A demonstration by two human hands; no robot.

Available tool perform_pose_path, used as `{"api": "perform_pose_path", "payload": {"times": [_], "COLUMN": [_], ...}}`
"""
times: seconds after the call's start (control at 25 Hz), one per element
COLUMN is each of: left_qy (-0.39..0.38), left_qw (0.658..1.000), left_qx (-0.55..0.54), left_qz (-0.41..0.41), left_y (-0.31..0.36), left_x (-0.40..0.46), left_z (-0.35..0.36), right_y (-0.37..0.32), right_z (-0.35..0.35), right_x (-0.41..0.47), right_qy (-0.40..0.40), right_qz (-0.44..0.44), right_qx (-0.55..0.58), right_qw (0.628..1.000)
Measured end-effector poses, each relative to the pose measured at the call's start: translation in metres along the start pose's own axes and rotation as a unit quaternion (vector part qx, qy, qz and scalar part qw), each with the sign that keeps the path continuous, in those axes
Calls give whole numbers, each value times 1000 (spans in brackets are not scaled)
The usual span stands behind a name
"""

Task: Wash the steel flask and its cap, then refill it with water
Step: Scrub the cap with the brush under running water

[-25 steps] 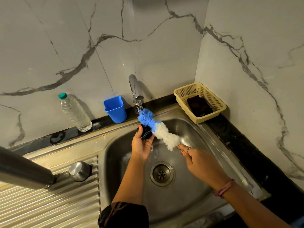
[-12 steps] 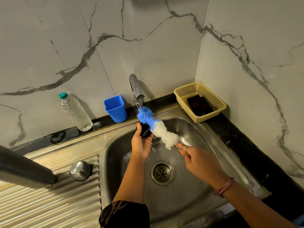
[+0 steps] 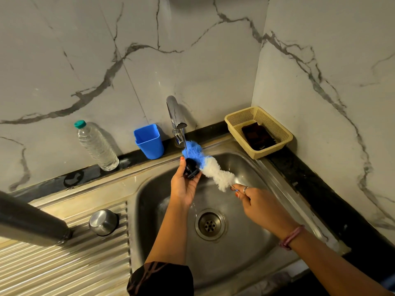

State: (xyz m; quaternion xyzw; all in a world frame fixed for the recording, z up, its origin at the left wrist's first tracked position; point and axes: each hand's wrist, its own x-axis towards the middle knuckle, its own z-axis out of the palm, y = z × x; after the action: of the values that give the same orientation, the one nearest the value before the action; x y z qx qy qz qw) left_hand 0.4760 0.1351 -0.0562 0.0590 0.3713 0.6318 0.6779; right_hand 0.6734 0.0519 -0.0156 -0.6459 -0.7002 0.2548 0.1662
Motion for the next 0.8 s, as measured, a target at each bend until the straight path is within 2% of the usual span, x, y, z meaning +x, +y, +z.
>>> {"api": "perform_pose_path", "payload": {"times": [0.2,0.4,0.64,0.8], "left_qy": [24,5,24,17], "left_qw": [998,1000,999,998], "left_qx": [-51,-11,-36,-55], "left_qz": [-10,-5,-19,0], "left_y": [1,1,1,2], "left_x": [3,0,2,6], "left_z": [-1,-1,-6,-4], "right_y": [-6,-3,-1,1], "right_z": [-1,2,0,4], "right_x": [-6,2,6,1], "right_qy": [5,13,-3,2], "right_qz": [-32,-10,2,-21], "right_qx": [-35,-23,11,-11], "right_qw": [999,1000,1000,1000]}}
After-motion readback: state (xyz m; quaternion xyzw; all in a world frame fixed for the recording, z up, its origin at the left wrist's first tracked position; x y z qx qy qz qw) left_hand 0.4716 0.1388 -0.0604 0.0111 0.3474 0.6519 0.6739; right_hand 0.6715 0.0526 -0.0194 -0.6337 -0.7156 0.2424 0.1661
